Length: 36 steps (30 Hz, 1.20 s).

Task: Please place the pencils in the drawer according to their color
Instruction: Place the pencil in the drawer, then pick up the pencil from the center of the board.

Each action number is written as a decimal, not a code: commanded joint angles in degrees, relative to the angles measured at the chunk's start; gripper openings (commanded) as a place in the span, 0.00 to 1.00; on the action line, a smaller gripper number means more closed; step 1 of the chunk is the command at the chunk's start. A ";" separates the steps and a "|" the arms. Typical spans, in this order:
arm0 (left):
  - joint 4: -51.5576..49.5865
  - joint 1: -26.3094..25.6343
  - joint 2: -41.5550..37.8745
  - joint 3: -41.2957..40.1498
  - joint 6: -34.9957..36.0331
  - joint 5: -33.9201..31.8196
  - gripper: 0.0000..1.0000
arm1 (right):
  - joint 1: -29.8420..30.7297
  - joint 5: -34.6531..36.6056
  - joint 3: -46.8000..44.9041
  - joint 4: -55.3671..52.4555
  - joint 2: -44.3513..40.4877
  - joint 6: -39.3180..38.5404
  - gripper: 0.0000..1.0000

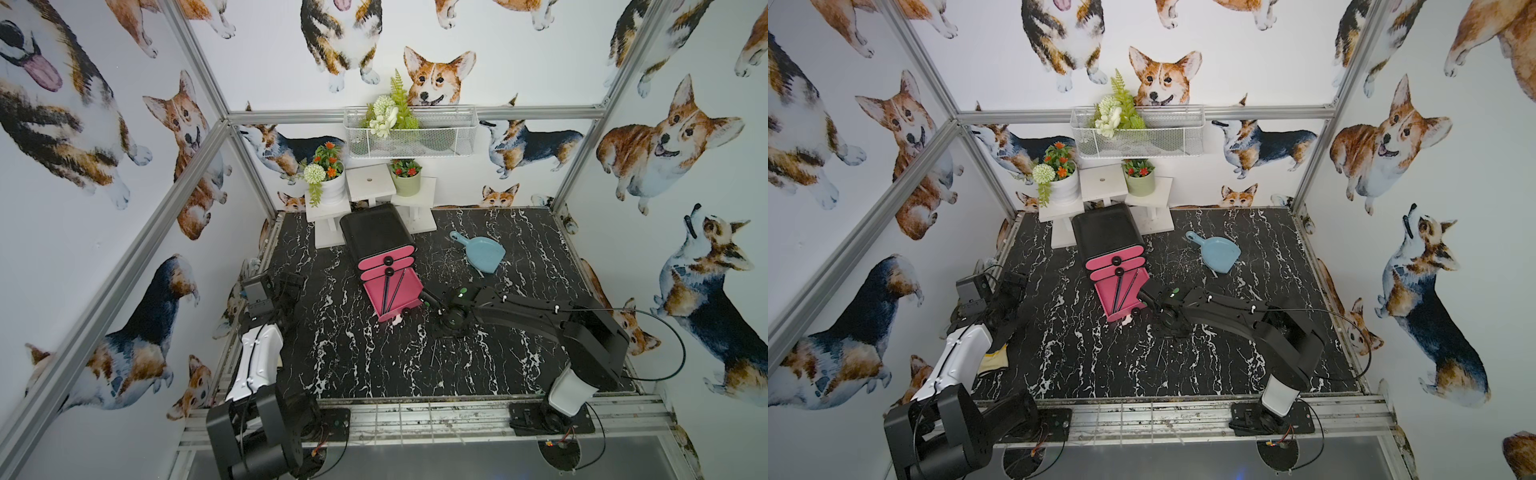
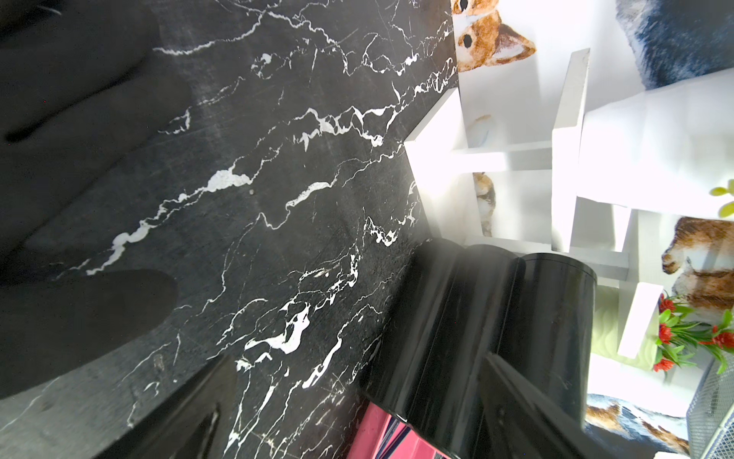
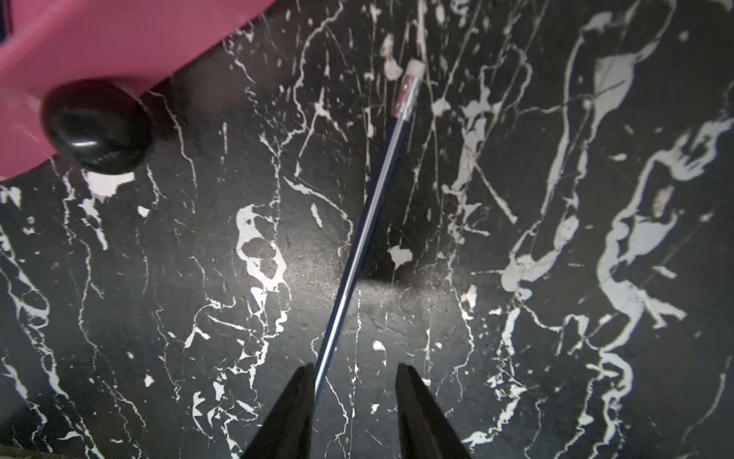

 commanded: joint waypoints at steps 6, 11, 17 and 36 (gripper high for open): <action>0.66 0.06 0.31 -0.06 0.28 0.57 1.00 | 0.39 -5.45 1.32 0.36 5.79 -0.74 0.44; 1.33 0.06 0.97 -0.28 0.13 0.60 1.00 | 0.41 -7.00 1.85 0.82 7.49 -1.76 0.43; 1.95 0.06 1.52 -0.13 -0.20 0.58 1.00 | 0.41 -9.88 -0.36 0.80 9.51 -2.23 0.25; 2.05 0.06 1.74 -0.31 -0.07 0.50 1.00 | -3.89 -13.99 -8.38 6.56 -1.35 0.09 0.00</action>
